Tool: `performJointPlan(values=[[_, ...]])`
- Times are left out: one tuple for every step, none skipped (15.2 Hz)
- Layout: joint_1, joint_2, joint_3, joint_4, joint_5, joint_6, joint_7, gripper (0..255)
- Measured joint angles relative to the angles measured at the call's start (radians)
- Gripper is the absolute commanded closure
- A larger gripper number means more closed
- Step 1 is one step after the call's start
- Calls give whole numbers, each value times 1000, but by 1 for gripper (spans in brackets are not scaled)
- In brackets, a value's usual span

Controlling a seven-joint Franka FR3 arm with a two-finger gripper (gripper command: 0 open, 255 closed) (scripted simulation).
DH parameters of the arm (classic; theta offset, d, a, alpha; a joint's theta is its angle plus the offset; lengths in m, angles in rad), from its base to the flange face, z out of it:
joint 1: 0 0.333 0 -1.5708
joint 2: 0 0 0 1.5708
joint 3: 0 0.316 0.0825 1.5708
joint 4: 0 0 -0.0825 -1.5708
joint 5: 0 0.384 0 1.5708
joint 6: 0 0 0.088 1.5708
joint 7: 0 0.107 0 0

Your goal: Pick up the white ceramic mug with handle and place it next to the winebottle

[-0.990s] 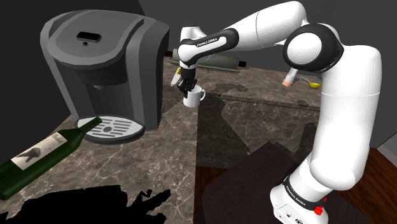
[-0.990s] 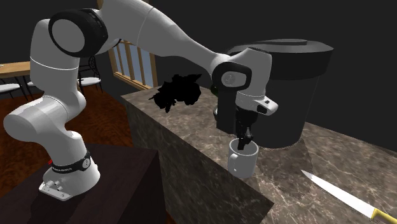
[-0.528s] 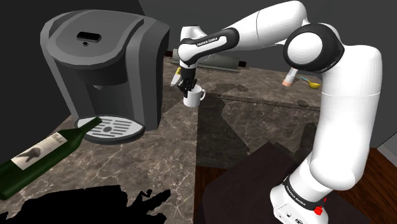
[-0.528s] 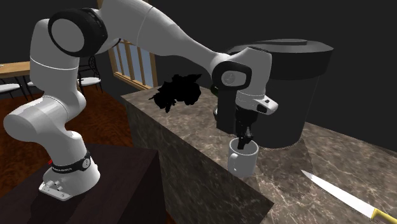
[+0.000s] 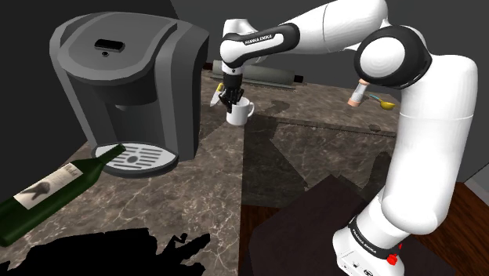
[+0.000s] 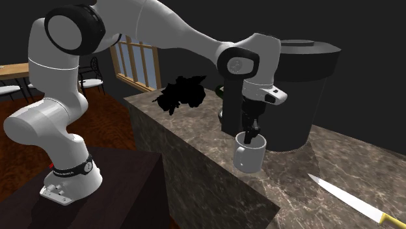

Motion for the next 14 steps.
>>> performJointPlan(values=[[0, 0, 0, 13, 0, -13, 0, 255], [0, -8, 0, 15, 1, -23, -1, 255], [-1, -11, 0, 24, 1, -35, -2, 255], [0, -11, 0, 37, 2, -48, -2, 255], [0, -13, 1, 49, 2, -62, -2, 255], [1, -16, 1, 60, 2, -76, -1, 255], [1, -19, 2, 68, 3, -87, 0, 255], [1, -22, 2, 79, 3, -101, -1, 255], [2, -25, 2, 87, 3, -112, -1, 255], [2, -25, 2, 100, 4, -125, -1, 255], [2, -26, 2, 112, 4, -138, -1, 255], [2, -28, 2, 121, 4, -148, -3, 255], [1, -32, 2, 127, 5, -159, -3, 255], [0, -32, 2, 139, 5, -171, -5, 255]])
